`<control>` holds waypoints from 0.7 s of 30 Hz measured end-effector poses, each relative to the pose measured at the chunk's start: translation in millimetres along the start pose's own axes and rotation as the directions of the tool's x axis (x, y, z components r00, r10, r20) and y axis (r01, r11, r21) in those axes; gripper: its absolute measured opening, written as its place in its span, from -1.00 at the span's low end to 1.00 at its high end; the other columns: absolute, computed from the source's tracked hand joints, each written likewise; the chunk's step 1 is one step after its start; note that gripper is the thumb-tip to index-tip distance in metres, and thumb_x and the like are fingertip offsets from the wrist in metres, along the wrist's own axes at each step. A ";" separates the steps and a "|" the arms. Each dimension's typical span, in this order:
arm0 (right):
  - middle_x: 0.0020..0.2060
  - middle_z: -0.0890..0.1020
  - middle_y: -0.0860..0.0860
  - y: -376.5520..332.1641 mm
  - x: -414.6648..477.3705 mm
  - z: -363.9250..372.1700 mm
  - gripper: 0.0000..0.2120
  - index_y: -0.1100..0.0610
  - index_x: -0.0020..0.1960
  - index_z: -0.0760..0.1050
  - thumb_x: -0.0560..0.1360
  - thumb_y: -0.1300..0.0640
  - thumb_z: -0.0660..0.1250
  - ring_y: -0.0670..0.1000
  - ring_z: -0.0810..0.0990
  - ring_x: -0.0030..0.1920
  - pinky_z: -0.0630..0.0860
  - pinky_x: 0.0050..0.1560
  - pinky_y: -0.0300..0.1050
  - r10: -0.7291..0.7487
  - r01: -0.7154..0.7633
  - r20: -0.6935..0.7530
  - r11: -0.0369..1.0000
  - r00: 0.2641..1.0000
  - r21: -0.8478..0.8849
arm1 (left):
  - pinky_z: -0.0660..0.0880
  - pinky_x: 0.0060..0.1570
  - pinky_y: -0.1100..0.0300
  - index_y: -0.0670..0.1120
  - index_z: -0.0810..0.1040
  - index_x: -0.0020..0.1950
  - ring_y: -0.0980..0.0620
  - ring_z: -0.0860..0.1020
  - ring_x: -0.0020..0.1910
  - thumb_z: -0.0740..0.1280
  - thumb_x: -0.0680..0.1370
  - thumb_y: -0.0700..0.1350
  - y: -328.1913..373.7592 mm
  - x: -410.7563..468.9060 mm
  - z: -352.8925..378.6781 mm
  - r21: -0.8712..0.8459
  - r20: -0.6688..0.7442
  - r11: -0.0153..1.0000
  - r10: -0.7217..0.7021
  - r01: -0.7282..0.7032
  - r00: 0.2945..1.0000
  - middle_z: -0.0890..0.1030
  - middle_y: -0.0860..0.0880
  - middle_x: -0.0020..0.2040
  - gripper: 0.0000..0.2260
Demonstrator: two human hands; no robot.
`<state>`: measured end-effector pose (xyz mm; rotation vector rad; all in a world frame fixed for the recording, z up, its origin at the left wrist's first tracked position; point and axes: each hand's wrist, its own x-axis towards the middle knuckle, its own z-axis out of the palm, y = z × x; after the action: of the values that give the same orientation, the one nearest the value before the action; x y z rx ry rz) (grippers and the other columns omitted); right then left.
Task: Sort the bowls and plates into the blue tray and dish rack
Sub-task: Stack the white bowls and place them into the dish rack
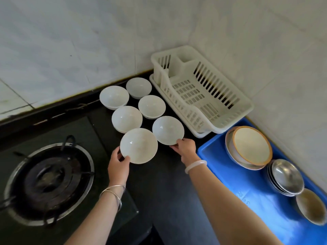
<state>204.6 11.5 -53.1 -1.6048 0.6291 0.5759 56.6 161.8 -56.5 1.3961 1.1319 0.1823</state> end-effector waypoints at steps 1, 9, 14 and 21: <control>0.12 0.59 0.22 -2.2 -3.1 -3.0 -0.77 0.34 0.13 0.51 0.50 0.38 0.21 0.06 0.63 -0.16 0.61 -0.31 -0.22 -0.019 0.019 -0.010 1.000 1.000 -0.004 | 0.42 0.27 -0.12 -0.01 0.37 0.37 -0.11 0.47 0.27 0.26 0.49 -0.27 -1.2 2.2 -1.1 -0.027 0.020 1.000 -0.011 0.011 1.000 0.52 -0.12 0.29 -0.55; -0.19 0.68 0.11 -29.0 -49.1 -14.5 -0.88 0.27 -0.22 0.57 0.47 0.33 0.30 0.00 0.70 -0.21 0.61 -0.31 -0.26 -0.193 0.197 0.057 0.977 0.979 -0.075 | 0.45 0.13 0.07 -0.02 0.38 0.38 -0.11 0.51 0.22 0.22 0.55 -0.21 -2.4 8.6 -9.8 -0.217 0.141 0.972 -0.060 0.090 0.988 0.53 -0.11 0.24 -0.61; -0.28 0.68 0.08 -27.7 -70.3 9.7 -0.92 0.27 -0.18 0.62 0.45 0.28 0.36 -0.04 0.70 -0.32 0.65 -0.26 -0.18 -0.155 0.186 0.129 0.941 0.980 -0.284 | 0.43 0.14 0.06 0.05 0.42 0.33 -0.04 0.53 0.07 0.18 0.58 -0.01 6.9 10.6 -13.8 -0.260 0.188 0.957 -0.082 0.130 0.979 0.51 0.03 0.15 -0.68; -0.27 0.69 0.09 -15.6 -77.0 32.5 -0.91 0.22 -0.15 0.62 0.46 0.24 0.35 -0.02 0.71 -0.27 0.66 -0.09 -0.05 -0.152 0.201 0.134 0.811 0.979 -0.549 | 0.44 0.13 0.04 0.06 0.47 0.21 -0.05 0.52 0.12 0.22 0.56 0.06 13.1 11.2 -15.8 -0.302 0.173 0.939 -0.113 0.162 0.978 0.52 0.03 0.12 -0.74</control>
<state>159.0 50.9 6.8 -2.1535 0.2414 0.7272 57.7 183.5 -47.8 1.0255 1.0182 0.1453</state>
